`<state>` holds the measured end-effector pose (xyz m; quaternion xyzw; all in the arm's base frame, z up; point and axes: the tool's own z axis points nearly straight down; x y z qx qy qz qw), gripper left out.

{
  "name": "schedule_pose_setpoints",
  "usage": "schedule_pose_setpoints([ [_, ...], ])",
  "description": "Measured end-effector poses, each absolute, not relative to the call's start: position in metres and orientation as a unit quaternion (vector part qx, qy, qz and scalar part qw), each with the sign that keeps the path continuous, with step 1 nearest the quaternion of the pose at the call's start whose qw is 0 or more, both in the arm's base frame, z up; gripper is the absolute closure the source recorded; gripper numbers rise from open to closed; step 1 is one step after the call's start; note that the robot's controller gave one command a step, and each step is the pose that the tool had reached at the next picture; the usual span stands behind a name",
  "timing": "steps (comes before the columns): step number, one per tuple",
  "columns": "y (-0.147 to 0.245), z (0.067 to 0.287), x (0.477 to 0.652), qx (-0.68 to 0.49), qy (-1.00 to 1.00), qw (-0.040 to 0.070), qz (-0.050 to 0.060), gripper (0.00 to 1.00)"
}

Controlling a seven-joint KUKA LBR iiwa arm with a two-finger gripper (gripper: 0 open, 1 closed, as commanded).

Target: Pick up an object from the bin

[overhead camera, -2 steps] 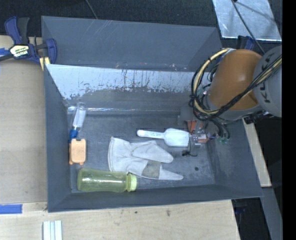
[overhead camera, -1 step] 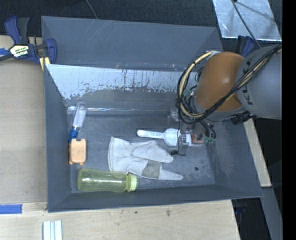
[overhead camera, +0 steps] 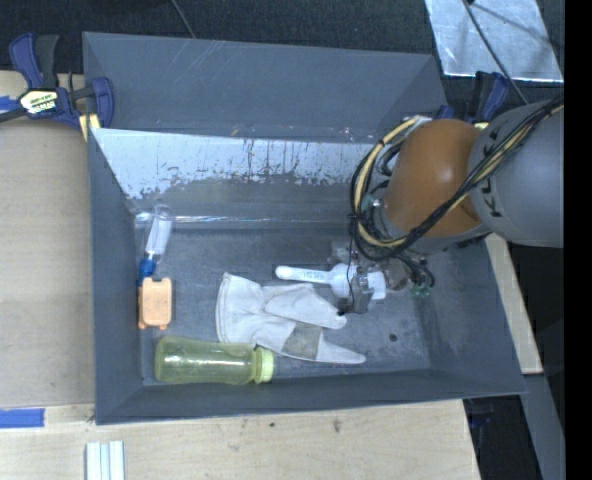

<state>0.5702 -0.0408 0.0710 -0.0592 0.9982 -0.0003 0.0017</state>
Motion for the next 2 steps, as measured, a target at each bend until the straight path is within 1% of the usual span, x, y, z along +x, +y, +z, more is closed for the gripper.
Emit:
schedule_pose_setpoints([
  [1, -0.041, 0.071, 0.57, -0.06, 0.998, 0.002, 0.0, 1.0],
  [2, -0.06, 0.213, 0.575, -0.044, 0.999, 0.002, -0.001, 1.0],
])
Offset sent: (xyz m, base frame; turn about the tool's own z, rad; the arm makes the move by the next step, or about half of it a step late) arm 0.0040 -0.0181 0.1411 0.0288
